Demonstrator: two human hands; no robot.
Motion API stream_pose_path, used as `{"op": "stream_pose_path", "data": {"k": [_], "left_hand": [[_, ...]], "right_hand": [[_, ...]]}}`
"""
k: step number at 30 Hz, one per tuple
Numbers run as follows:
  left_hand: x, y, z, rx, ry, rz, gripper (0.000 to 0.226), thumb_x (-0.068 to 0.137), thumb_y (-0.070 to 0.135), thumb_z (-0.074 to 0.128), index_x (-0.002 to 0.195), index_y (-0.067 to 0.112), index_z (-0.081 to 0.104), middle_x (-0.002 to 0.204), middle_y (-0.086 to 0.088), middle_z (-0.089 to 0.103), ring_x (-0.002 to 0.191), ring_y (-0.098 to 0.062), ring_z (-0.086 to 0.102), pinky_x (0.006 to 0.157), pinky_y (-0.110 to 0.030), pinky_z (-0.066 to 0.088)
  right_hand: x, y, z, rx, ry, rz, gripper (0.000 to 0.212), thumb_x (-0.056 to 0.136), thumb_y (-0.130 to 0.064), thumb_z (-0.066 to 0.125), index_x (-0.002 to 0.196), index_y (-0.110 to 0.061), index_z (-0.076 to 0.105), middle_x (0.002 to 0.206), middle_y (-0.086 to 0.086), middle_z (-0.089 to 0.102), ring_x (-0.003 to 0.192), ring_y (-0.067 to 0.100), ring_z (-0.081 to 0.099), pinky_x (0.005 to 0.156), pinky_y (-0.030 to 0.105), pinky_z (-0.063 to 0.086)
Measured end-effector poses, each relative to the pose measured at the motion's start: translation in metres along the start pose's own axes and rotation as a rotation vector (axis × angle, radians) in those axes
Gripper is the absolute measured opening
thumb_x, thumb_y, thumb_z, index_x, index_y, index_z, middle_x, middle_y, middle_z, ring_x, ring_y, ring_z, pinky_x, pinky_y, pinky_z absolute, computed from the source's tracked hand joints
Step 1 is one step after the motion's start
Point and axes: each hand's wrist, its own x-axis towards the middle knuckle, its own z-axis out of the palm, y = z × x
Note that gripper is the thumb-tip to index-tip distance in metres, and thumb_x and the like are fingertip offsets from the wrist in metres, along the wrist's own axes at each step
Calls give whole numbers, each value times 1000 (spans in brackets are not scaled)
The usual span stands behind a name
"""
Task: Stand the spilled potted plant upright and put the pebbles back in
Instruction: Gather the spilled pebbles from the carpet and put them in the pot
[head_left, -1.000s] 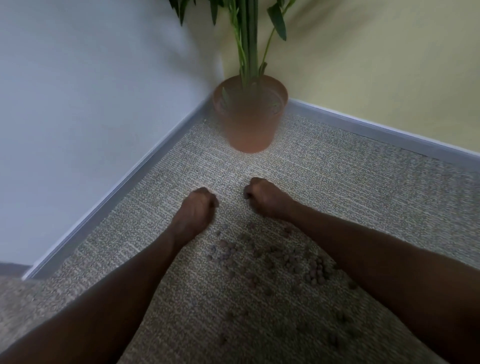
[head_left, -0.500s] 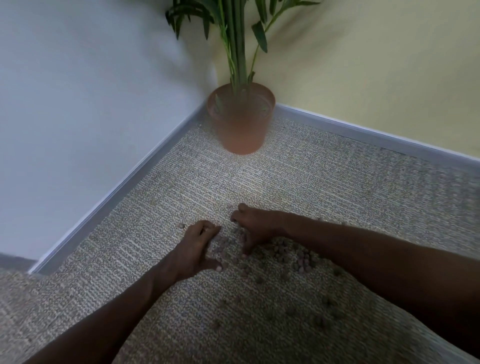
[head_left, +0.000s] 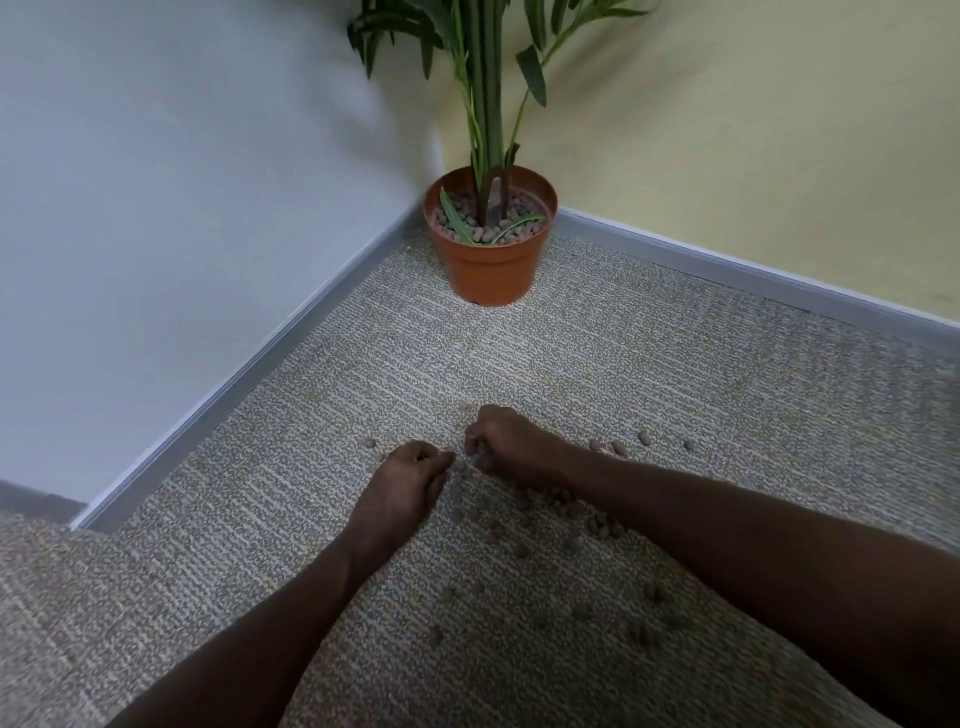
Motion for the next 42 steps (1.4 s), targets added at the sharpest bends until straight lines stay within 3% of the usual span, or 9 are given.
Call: {"op": "stream_pose_path", "data": {"k": [5, 8, 10, 14, 18, 24, 33, 38, 42], "left_hand": [[12, -3, -15, -82, -71, 22, 22, 82, 10, 64, 102, 16, 71, 90, -1, 72, 80, -12, 64, 75, -26, 50], [17, -2, -20, -113, -102, -59, 26, 73, 3, 68, 92, 19, 73, 74, 9, 69, 63, 7, 56, 65, -5, 38], [19, -2, -20, -173, -71, -139, 23, 72, 2, 72, 87, 19, 74, 66, 16, 64, 59, 12, 57, 61, -1, 36], [22, 1, -18, -463, 30, -385, 20, 72, 1, 80, 86, 14, 75, 72, -1, 73, 60, -7, 68, 53, -11, 49], [33, 12, -21, -925, 62, -683, 15, 80, 3, 76, 94, 4, 72, 75, -10, 75, 59, -19, 68, 50, -28, 57], [58, 33, -22, -1434, 152, -932, 21, 82, 0, 71, 103, -4, 69, 94, -15, 73, 78, -15, 71, 63, -17, 56], [108, 37, -38, -1632, 144, -969, 27, 83, -4, 67, 110, -8, 66, 99, -18, 72, 76, -15, 72, 62, -16, 58], [167, 36, -81, -1653, 53, -894, 32, 85, 2, 68, 115, -8, 63, 83, -17, 71, 65, -12, 71, 50, -13, 54], [228, 39, -123, -1618, 0, -807, 18, 89, 6, 64, 103, -5, 65, 73, -11, 72, 63, -9, 69, 54, -15, 57]], "right_hand": [[4, -9, 4, -86, 10, 84, 14, 72, -7, 66, 85, -3, 66, 96, 21, 65, 93, 34, 61, 77, 33, 46], [6, -9, 4, -87, 20, 141, 16, 71, -8, 70, 85, -2, 65, 96, 23, 67, 92, 35, 64, 76, 32, 49], [7, -7, 4, -37, 3, 190, 17, 67, -8, 74, 81, -3, 66, 92, 21, 70, 89, 32, 66, 75, 30, 50], [9, -2, -6, 125, -1, 258, 14, 69, -11, 74, 79, 0, 72, 86, 18, 74, 84, 30, 69, 80, 35, 56], [10, -2, -21, 683, -104, 491, 5, 70, 1, 71, 72, -3, 68, 69, 19, 66, 66, 29, 62, 69, 39, 50], [20, -9, -63, 1261, -154, 621, 16, 86, 3, 63, 102, 4, 63, 85, 16, 67, 74, 17, 69, 72, 28, 61], [41, 2, -100, 1471, -62, 619, 4, 89, 4, 58, 89, 4, 62, 72, 14, 65, 55, 11, 67, 61, 21, 60], [67, 3, -157, 1600, -2, 538, 3, 89, 7, 56, 92, 6, 57, 74, 16, 62, 56, 14, 66, 56, 21, 59], [99, 4, -209, 1607, 149, 479, 7, 88, 4, 60, 94, 6, 58, 81, 18, 61, 62, 17, 66, 56, 25, 61]]}}
